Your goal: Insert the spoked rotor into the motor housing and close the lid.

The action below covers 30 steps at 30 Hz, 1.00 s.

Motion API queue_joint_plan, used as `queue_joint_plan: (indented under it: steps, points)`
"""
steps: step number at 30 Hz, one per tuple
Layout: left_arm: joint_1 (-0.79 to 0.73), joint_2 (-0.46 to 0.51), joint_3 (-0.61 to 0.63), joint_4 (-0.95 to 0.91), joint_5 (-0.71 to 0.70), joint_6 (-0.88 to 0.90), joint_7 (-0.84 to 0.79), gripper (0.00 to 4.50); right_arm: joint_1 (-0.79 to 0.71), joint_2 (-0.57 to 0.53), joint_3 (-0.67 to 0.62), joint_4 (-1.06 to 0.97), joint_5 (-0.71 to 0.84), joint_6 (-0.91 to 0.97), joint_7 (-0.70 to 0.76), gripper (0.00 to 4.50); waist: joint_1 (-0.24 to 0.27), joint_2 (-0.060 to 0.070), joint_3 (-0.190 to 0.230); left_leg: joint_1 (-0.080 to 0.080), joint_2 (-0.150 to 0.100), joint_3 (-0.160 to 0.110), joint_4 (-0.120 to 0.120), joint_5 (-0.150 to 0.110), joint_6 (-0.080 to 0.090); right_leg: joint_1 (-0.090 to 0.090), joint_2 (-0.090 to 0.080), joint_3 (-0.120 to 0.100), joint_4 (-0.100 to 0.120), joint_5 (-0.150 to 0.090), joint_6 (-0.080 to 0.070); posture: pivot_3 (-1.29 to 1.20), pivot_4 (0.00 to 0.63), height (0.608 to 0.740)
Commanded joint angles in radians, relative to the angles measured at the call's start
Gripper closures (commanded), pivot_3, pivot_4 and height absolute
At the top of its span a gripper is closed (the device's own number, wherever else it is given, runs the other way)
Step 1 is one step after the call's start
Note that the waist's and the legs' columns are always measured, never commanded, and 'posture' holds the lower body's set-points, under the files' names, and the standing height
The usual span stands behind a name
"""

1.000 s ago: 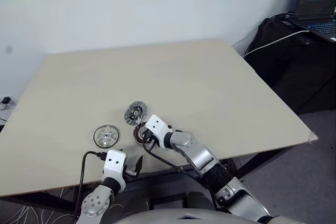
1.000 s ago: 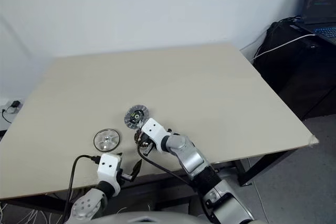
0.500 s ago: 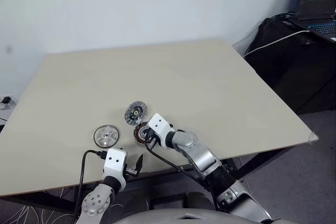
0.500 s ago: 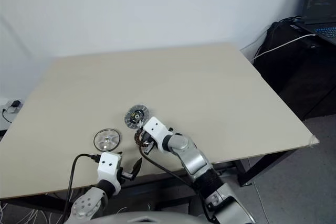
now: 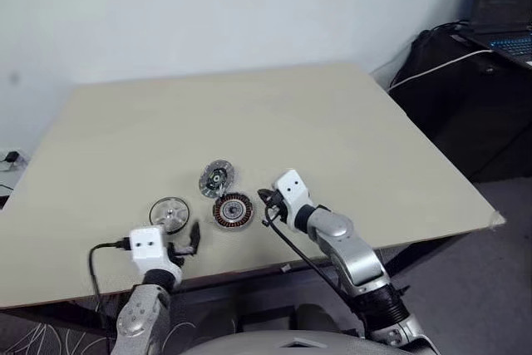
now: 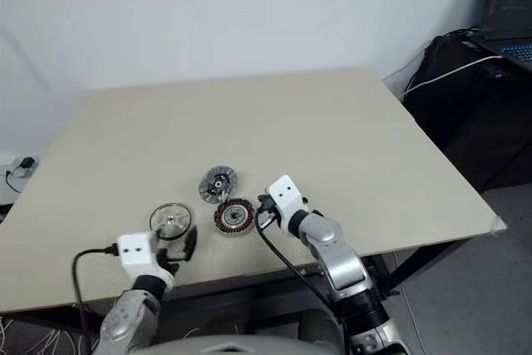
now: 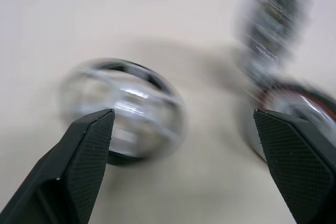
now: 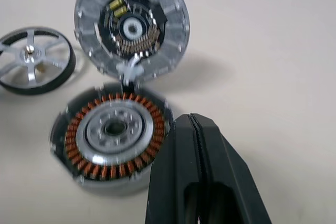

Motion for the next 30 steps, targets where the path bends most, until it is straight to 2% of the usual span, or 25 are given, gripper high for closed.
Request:
queue_joint_plan:
  steps: [1, 18, 30]
  points:
    - [-0.014, -0.019, 0.057, 0.013, -0.059, -0.025, 0.008, 0.00, 0.025, -0.020, -0.025, -0.080, 0.031, -0.016, 0.013, 4.48, 0.000, 0.000, 0.000, 0.000, 0.000, 0.000, 0.000, 0.000, 0.000, 0.000, 0.000, 0.000, 0.000, 0.000, 0.000, 0.00, 0.000, 0.740]
    - [-0.166, 0.025, 0.188, 0.197, -0.274, 0.132, -0.074, 0.00, 0.118, -0.082, -0.056, -0.165, 0.138, 0.000, 0.059, 4.48, 0.000, -0.007, 0.002, 0.000, 0.000, 0.000, 0.001, 0.000, 0.000, 0.001, 0.000, 0.000, -0.002, 0.001, 0.001, 0.00, 0.000, 0.740]
    - [-0.239, 0.019, 0.215, 0.234, -0.393, 0.243, -0.100, 0.00, 0.120, -0.085, -0.049, -0.180, 0.142, 0.012, 0.045, 4.48, 0.015, -0.008, 0.002, 0.000, -0.001, 0.000, 0.001, 0.000, 0.000, 0.001, 0.000, 0.000, -0.002, 0.001, 0.001, 0.00, 0.000, 0.740]
